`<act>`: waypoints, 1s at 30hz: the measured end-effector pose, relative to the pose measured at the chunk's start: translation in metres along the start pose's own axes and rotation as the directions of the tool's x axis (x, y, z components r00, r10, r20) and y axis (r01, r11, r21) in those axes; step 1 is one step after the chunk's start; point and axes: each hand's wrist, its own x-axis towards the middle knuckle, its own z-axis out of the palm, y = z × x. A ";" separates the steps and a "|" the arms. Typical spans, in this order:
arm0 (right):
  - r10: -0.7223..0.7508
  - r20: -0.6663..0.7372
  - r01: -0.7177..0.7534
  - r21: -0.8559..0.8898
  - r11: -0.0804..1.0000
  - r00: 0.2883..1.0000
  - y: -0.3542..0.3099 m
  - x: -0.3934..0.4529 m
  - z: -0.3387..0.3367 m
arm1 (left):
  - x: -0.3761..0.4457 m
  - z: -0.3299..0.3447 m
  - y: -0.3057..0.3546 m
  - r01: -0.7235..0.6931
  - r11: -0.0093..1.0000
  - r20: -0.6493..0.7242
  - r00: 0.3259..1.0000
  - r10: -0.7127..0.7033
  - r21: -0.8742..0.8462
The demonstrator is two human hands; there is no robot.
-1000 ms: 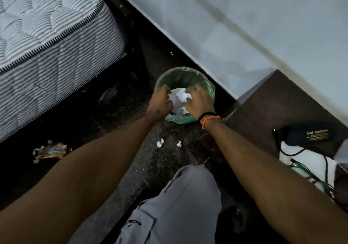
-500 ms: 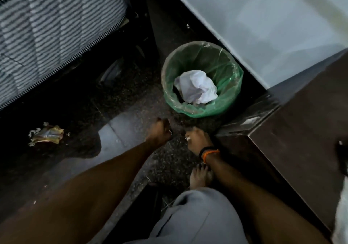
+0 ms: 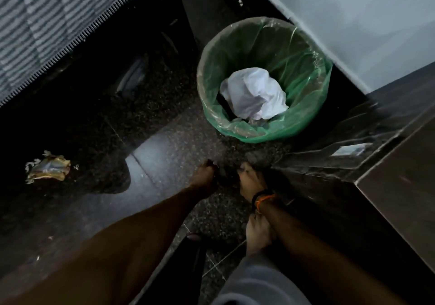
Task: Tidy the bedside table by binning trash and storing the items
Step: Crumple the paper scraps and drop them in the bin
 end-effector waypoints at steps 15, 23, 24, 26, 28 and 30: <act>-0.105 -0.102 0.135 0.361 0.923 0.989 -0.067 -0.067 -0.111 | -0.045 -0.112 0.025 0.113 0.872 -0.111 0.976 -0.187 -0.477; 0.037 -0.524 0.198 0.385 0.902 0.851 -0.080 -0.107 -0.210 | -0.063 -0.197 0.080 -0.119 0.734 -0.357 0.918 -0.175 -0.668; 0.061 -0.547 0.181 0.377 0.908 0.835 -0.078 -0.110 -0.218 | -0.064 -0.204 0.088 -0.136 0.732 -0.374 0.911 -0.171 -0.667; 0.090 -0.561 0.144 0.359 0.922 0.823 -0.075 -0.115 -0.233 | -0.062 -0.218 0.102 -0.140 0.730 -0.384 0.906 -0.179 -0.669; 0.111 -0.566 0.121 0.356 0.927 0.817 -0.074 -0.121 -0.246 | -0.062 -0.230 0.112 -0.123 0.734 -0.381 0.904 -0.194 -0.668; 0.126 -0.551 0.110 0.374 0.921 0.825 -0.074 -0.130 -0.255 | -0.063 -0.237 0.118 -0.094 0.755 -0.366 0.909 -0.201 -0.649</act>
